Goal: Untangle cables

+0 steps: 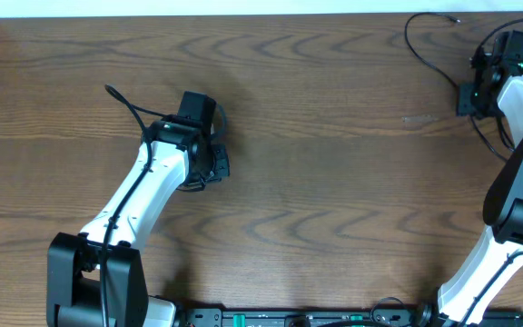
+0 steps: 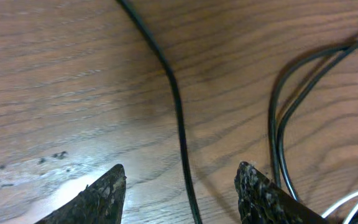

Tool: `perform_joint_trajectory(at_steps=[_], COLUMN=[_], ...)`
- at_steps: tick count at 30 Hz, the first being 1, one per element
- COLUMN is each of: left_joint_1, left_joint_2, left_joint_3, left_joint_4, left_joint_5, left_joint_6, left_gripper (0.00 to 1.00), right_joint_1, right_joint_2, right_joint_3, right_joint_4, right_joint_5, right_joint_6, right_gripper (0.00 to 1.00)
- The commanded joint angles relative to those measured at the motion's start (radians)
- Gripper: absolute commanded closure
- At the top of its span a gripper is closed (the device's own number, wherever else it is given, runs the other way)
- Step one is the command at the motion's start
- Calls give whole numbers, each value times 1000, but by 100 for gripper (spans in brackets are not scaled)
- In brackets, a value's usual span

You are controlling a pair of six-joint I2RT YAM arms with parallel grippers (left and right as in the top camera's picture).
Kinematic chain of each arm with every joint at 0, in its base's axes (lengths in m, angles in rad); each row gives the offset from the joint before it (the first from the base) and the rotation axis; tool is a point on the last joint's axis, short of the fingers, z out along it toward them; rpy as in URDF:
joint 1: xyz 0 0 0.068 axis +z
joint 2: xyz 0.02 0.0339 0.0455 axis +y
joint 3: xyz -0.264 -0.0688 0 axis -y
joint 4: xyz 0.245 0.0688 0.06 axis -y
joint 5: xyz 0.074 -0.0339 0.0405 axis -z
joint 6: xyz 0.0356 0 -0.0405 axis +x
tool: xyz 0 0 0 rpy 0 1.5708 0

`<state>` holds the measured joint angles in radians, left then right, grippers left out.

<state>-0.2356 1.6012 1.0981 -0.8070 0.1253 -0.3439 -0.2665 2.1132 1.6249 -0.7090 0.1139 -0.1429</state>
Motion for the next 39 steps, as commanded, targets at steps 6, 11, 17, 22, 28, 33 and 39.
perform_joint_trajectory(at_steps=[6,11,17,22,28,33,39], left_joint_1=[6,6,6,6,6,6,6], left_joint_2=[0,0,0,0,0,0,0], left_joint_3=[5,5,5,5,5,5,5], left_joint_4=[-12,-17,-19,-19,-19,-18,-19], left_joint_5=[-2,-2,-2,-2,-2,-2,-2], left_joint_6=[-10,-10,-10,-10,-10,-10,-10], left_gripper=[86,86,86,86,87,86,86], right_joint_1=[-14,-41,-42,-100,-339,-492,-423], right_joint_2=[65,87,87,-2,-297,-365,-296], right_joint_3=[-3,-13,-18,-16,-16,-18,-24], right_joint_4=[0,-10,-7,-32,-45,-80,-97], right_joint_5=[36,3,-32,-40,-119,-241,-241], right_joint_6=[56,105,105,292,608,681,589], right_gripper=[51,67,99,99,99,99,99])
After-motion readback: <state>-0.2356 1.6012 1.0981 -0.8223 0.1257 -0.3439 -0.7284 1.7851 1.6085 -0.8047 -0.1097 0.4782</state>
